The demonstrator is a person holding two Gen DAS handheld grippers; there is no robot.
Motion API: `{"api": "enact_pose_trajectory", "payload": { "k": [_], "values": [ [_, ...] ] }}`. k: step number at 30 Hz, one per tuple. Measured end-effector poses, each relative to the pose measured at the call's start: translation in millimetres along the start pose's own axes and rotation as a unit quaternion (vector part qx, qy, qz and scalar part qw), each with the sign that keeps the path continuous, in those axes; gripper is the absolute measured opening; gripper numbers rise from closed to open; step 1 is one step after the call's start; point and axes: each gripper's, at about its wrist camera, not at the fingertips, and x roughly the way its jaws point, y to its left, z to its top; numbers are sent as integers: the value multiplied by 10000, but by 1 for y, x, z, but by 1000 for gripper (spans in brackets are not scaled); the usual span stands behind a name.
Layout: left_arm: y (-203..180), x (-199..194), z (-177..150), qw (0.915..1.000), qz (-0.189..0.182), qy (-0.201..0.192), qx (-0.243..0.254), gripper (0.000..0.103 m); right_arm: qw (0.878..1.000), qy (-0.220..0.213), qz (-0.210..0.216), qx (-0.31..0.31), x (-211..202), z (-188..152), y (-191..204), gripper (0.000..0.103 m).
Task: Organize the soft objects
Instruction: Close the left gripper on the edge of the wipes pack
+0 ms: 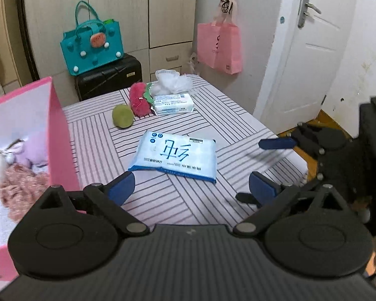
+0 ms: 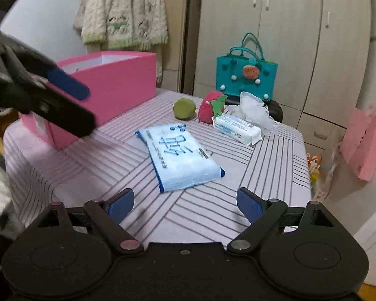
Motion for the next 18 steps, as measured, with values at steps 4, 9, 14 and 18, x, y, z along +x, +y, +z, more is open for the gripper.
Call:
{"api": "enact_pose_trajectory", "payload": {
  "k": [4,9,14,18],
  "values": [
    [9,27,2,9991,-187,-174,-324,97,9963,-358,-54,776,6,-6,-10,91],
    [8,55,9,9993,-13,-306,-219,97,9978,-345,77,569,20,-10,4,91],
    [8,84,14,9991,384,-140,-128,96,9990,-200,-208,337,37,-10,17,91],
    [18,100,14,9981,437,10,-426,96,9987,-161,-246,424,47,-8,14,91]
  ]
}}
